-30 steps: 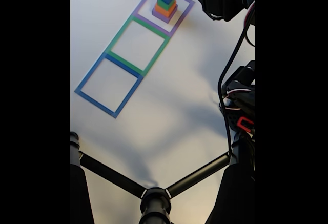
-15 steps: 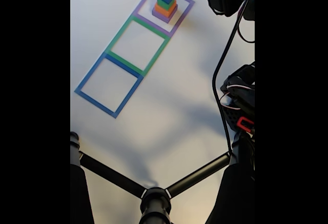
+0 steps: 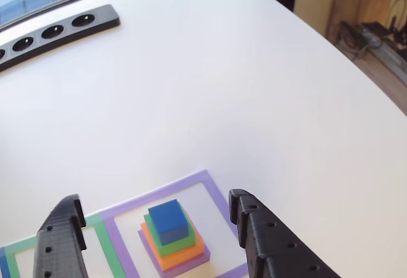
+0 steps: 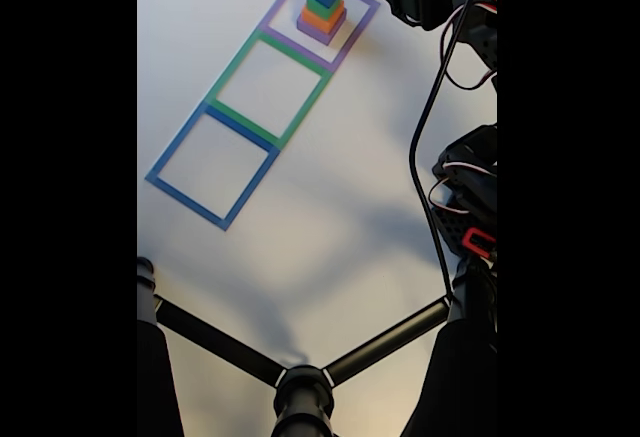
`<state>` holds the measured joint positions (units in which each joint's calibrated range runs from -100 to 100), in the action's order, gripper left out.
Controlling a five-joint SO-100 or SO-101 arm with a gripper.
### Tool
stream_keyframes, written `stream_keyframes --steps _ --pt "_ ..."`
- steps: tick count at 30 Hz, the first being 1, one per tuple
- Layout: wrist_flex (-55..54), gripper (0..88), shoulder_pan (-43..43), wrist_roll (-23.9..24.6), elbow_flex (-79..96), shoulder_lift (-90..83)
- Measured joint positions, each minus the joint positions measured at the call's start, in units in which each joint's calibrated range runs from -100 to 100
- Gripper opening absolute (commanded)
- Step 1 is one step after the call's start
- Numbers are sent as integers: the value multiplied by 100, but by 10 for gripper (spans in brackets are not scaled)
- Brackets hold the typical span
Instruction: Tower of hanoi
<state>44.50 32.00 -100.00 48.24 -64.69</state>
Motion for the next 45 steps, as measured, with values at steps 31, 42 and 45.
stream_keyframes --steps 31,42,45 --pt "-4474 424 1068 0 2932 916" --pt "-6419 440 609 0 3586 2051" --pt "-6794 441 449 0 3586 2371"
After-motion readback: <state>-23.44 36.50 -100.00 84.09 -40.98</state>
